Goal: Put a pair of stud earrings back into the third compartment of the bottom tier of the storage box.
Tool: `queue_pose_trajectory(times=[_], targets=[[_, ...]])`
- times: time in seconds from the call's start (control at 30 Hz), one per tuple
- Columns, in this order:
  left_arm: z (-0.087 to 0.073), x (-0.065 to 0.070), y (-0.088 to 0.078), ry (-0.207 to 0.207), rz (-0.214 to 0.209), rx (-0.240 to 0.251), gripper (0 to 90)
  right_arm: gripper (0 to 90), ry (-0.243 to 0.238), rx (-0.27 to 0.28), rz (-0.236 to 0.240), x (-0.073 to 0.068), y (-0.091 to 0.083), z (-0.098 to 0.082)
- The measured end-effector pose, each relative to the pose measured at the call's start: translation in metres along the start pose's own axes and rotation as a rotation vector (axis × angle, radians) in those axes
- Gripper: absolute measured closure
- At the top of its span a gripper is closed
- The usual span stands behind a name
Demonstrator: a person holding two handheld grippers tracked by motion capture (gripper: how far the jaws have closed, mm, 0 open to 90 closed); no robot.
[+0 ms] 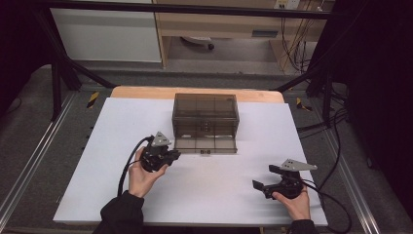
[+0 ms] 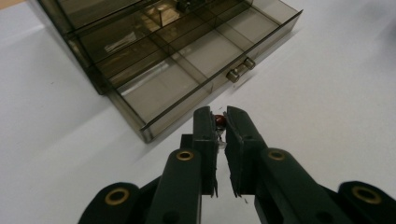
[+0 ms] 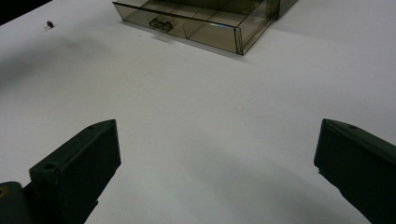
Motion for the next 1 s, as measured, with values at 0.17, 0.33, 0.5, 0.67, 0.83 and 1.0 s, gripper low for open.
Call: queue_pose_trajectory(times=[0.17, 0.33, 0.5, 0.67, 0.83, 1.0], targets=[[0.009, 0.01, 0.011, 0.012, -0.01, -0.001, 82.7, 1.0, 0.0, -0.001, 0.001, 0.0, 0.0, 0.0], [0.017, 0.016, 0.018, 0.025, -0.017, -0.003, 82.7, 1.0, 0.0, 0.0, 0.0, 0.0, 0.0, 0.0], [0.026, 0.023, 0.028, 0.027, -0.03, 0.005, 82.7, 1.0, -0.001, -0.001, 0.001, 0.0, 0.0, 0.0], [0.031, 0.028, 0.038, 0.025, -0.043, 0.002, 82.7, 0.9, 0.0, 0.0, 0.002, 0.0, 0.0, 0.0], [0.039, 0.035, 0.047, 0.036, -0.052, -0.002, 82.7, 0.9, 0.001, 0.002, 0.004, -0.001, 0.0, 0.0], [0.048, 0.041, 0.056, 0.055, -0.053, -0.008, 82.7, 1.0, 0.002, 0.004, 0.004, -0.001, 0.0, 0.001]])
Point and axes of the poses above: each handheld gripper's, and its own axes: y roughly forward along the jaws, z roughly out of its top, x roughly to its right, the point moved 10 cm from there along y, roughly forward along the jaws, and after that the axes turned 2 degrees about -z, right-handed, at the moved point
